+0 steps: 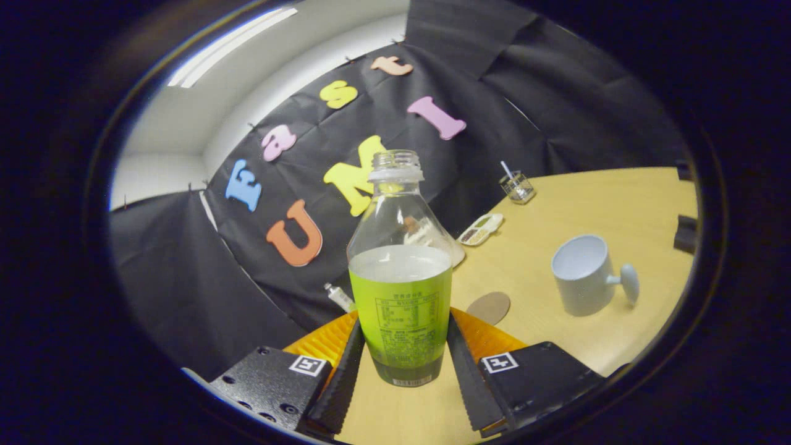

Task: Take the bottle from table, then pour the juice into the cup, finally place the bottle on the coaster

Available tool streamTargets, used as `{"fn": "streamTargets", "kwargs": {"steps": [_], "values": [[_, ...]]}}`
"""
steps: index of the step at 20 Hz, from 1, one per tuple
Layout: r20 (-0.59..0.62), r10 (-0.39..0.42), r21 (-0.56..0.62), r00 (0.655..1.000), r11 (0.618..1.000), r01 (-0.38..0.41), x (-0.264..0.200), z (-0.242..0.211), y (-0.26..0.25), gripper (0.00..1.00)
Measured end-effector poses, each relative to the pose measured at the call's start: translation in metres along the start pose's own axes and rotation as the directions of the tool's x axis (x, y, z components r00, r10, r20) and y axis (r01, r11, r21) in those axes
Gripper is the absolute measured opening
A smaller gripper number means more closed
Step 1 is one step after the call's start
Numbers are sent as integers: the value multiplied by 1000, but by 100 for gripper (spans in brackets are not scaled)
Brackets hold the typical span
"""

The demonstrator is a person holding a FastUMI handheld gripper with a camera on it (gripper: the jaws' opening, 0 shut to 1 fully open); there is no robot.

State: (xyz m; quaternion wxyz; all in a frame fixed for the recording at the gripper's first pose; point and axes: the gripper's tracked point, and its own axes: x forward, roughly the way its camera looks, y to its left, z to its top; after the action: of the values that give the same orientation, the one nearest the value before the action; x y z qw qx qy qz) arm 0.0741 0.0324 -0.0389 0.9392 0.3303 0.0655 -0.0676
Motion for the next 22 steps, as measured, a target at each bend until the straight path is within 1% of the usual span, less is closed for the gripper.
{"fn": "streamTargets", "kwargs": {"steps": [1, 2, 3, 4, 5, 10, 12, 13, 16, 19, 22], "values": [[5, -5, -89, 1000, 996, 6, 0, 3, 4, 76], [18, -23, -189, 1000, 982, 26, -1, 8, 5, 77], [40, -41, -281, 998, 958, 50, -4, 11, 2, 77], [61, -45, -336, 997, 940, 63, -4, 17, 5, 77], [84, -45, -362, 995, 929, 73, 0, 22, 5, 77], [120, -69, -389, 990, 915, 111, 15, 32, -13, 77], [109, -63, -397, 992, 912, 102, 27, 31, -12, 77], [109, -58, -410, 992, 907, 98, 34, 39, -3, 77], [116, -38, -466, 992, 880, 89, 53, 43, 8, 77], [108, -83, -498, 991, 858, 126, 84, 45, -3, 78], [103, -106, -481, 989, 865, 143, 105, 49, -17, 78]]}}
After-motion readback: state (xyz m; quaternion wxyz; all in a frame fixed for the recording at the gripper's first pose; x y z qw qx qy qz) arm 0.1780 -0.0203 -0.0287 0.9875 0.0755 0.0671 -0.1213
